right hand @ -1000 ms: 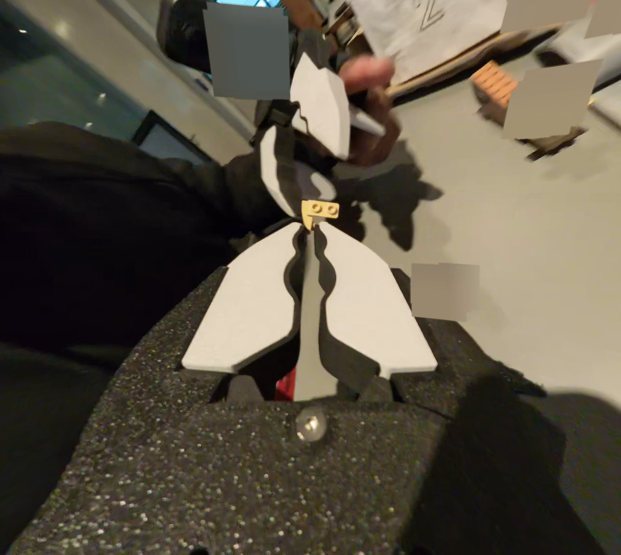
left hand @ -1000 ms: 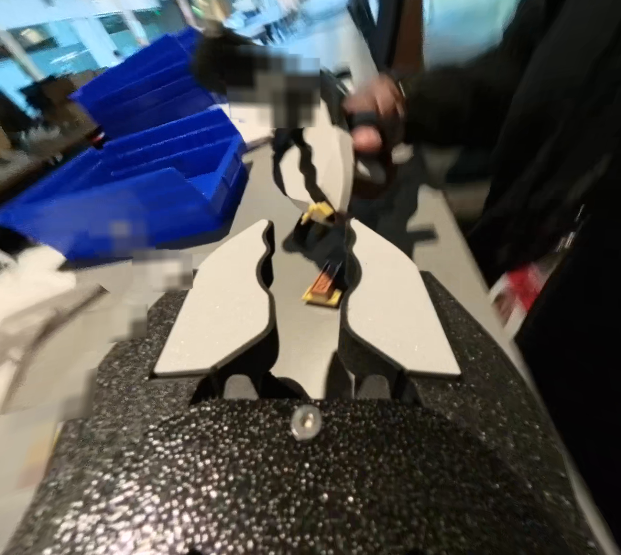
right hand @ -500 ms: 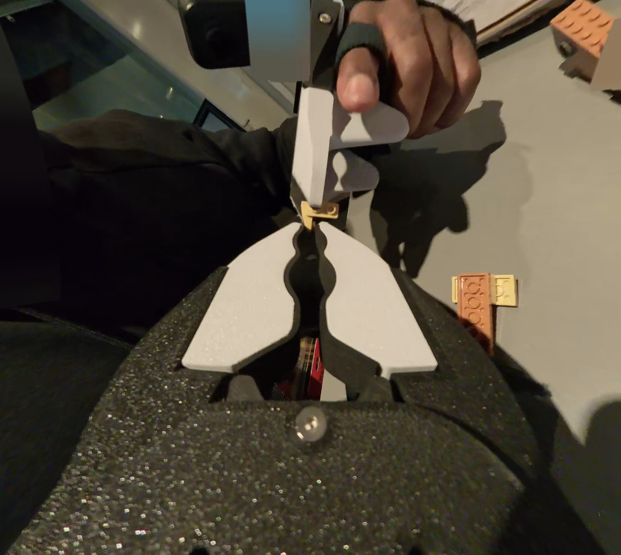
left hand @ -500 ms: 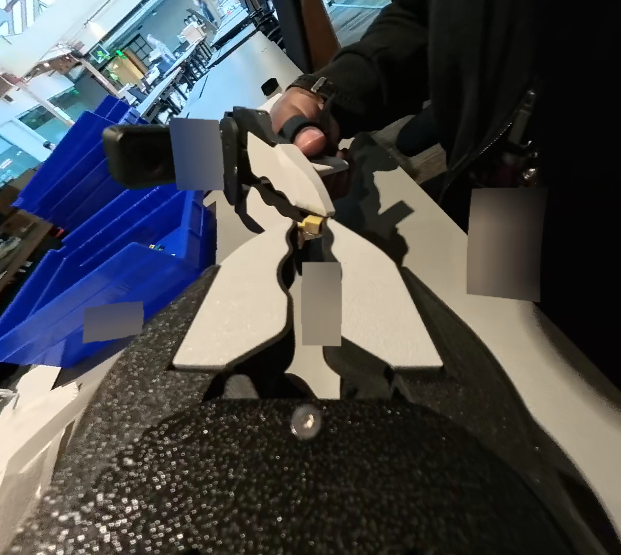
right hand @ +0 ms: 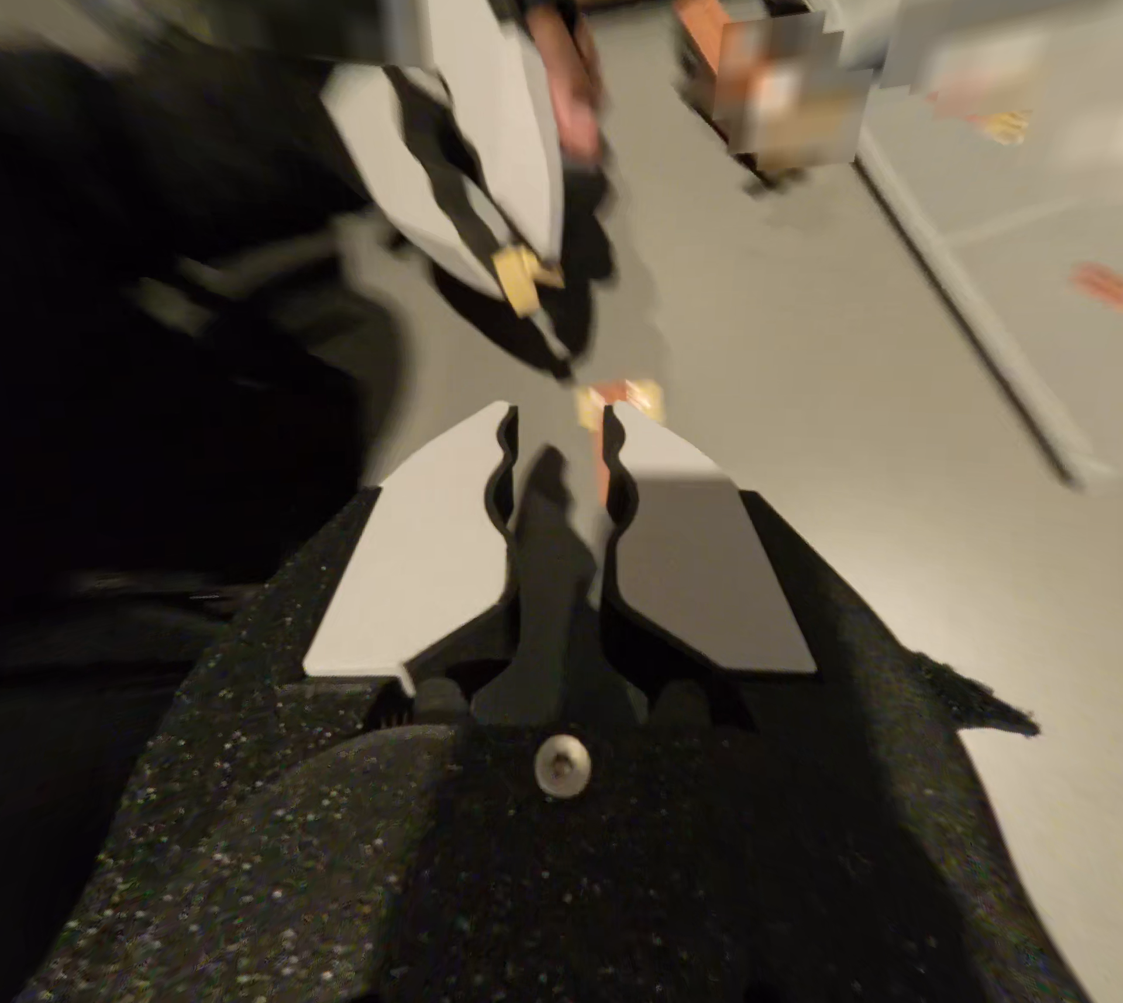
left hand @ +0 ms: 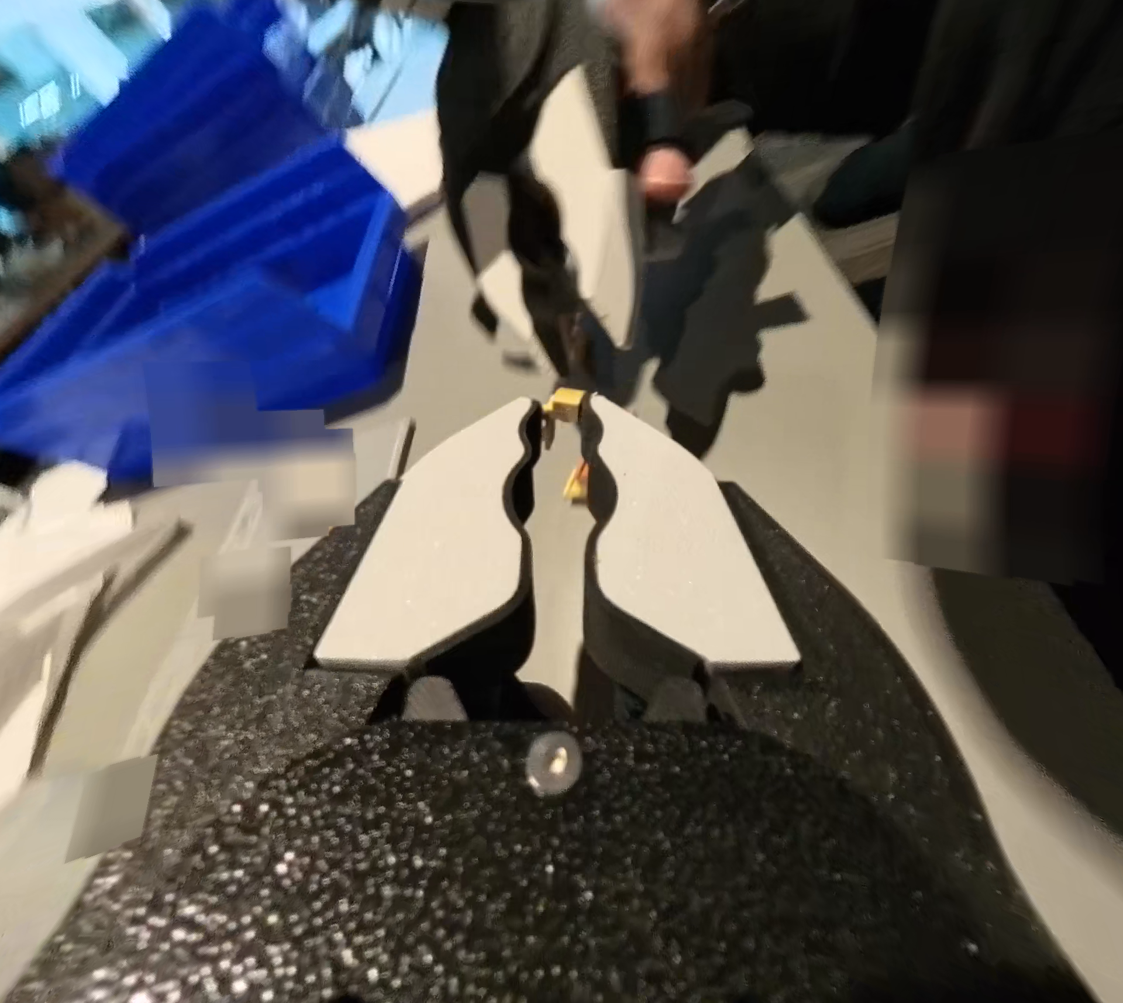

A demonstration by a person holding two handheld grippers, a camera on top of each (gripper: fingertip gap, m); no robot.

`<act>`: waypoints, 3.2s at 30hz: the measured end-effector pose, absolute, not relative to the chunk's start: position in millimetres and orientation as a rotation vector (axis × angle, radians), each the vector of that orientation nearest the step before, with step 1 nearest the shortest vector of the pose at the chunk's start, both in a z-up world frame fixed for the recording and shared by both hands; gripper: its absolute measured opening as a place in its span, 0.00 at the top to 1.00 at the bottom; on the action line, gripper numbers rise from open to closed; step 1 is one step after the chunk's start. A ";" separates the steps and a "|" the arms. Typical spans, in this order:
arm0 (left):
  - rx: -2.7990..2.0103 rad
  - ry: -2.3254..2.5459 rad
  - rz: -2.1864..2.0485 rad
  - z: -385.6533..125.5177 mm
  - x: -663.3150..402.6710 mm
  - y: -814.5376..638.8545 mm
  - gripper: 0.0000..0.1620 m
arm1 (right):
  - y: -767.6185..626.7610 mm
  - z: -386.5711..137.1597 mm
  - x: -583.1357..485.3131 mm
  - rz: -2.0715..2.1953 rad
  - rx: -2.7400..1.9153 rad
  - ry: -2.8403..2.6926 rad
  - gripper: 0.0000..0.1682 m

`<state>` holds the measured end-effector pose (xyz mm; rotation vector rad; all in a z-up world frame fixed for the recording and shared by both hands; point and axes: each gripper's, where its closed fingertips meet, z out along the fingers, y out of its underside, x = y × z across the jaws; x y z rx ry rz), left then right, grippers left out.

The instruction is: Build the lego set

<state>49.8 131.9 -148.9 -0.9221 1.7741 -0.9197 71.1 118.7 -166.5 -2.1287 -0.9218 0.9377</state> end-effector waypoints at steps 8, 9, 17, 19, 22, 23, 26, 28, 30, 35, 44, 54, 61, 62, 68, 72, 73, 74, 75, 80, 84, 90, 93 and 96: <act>-1.157 1.824 -0.892 -178.1 51.1 151.7 0.93 | 127.3 -219.5 77.0 0.456 -2.297 -1.123 0.84; -1.176 1.825 -0.900 -180.2 51.0 152.4 0.93 | 127.9 -221.6 76.2 0.443 -2.299 -1.130 0.84; -1.281 1.793 -0.958 -182.0 48.3 156.0 0.93 | 130.5 -222.9 71.7 0.398 -2.243 -1.192 0.90; -1.292 1.783 -0.970 -181.1 47.3 155.1 0.93 | 129.5 -220.4 69.3 0.402 -2.198 -1.208 0.90; -1.304 1.753 -0.989 -178.1 46.2 153.2 0.93 | 129.2 -209.2 66.4 0.413 -2.116 -1.199 0.90; -1.309 1.739 -0.997 -176.5 46.0 152.3 0.93 | 129.5 -203.7 66.0 0.408 -2.087 -1.192 0.90; -1.295 1.680 -1.028 -168.2 45.3 148.6 0.93 | 128.1 -188.6 65.6 0.372 -2.011 -1.185 0.90; -1.271 1.641 -1.046 -160.3 44.9 145.5 0.93 | 125.0 -182.9 65.5 0.334 -1.990 -1.198 0.90; -1.249 1.608 -1.066 -152.5 44.7 141.7 0.93 | 120.9 -178.8 63.7 0.298 -1.975 -1.219 0.90; -1.224 1.617 -1.033 -147.3 47.1 132.0 0.93 | 112.4 -170.4 55.6 0.254 -1.935 -1.257 0.90; -1.229 1.686 -0.995 -142.7 45.9 120.4 0.93 | 108.4 -160.7 52.1 0.196 -1.869 -1.263 0.90; -1.186 1.743 -1.004 -136.0 39.7 113.6 0.93 | 103.9 -152.6 45.1 0.162 -1.763 -1.273 0.90; -1.127 1.710 -1.119 -127.4 37.2 111.9 0.93 | 100.8 -139.9 41.5 0.274 -1.688 -1.200 0.90; -1.118 1.706 -1.132 -126.5 37.1 111.5 0.93 | 100.5 -139.0 41.2 0.282 -1.678 -1.195 0.90; -1.071 1.687 -1.216 -122.7 35.9 108.2 0.93 | 99.0 -135.2 40.3 0.221 -1.583 -1.206 0.90; -0.996 1.679 -1.251 -115.8 33.3 103.0 0.93 | 95.7 -128.4 37.4 0.186 -1.498 -1.208 0.90; -0.982 1.679 -1.252 -114.3 32.7 102.3 0.93 | 94.9 -127.0 36.8 0.188 -1.486 -1.204 0.90; -0.966 1.680 -1.248 -113.0 32.3 101.5 0.93 | 94.4 -125.7 36.4 0.189 -1.477 -1.202 0.90; -0.950 1.682 -1.241 -111.8 31.9 100.8 0.93 | 93.7 -124.7 36.1 0.191 -1.468 -1.202 0.90; -0.854 1.696 -1.213 -106.2 28.8 95.5 0.93 | 88.4 -120.1 32.8 0.275 -1.443 -1.195 0.90; -0.786 1.696 -1.174 -101.9 27.8 92.4 0.93 | 85.3 -116.6 31.9 0.298 -1.417 -1.197 0.90; -0.694 1.710 -1.057 -98.5 26.4 89.9 0.93 | 83.8 -114.1 30.3 0.254 -1.392 -1.219 0.90; -0.658 1.724 -0.999 -96.7 25.3 88.2 0.93 | 82.6 -112.3 29.5 0.223 -1.374 -1.233 0.90; -0.621 1.737 -0.944 -94.0 24.2 86.0 0.93 | 81.1 -109.9 28.5 0.197 -1.351 -1.241 0.90</act>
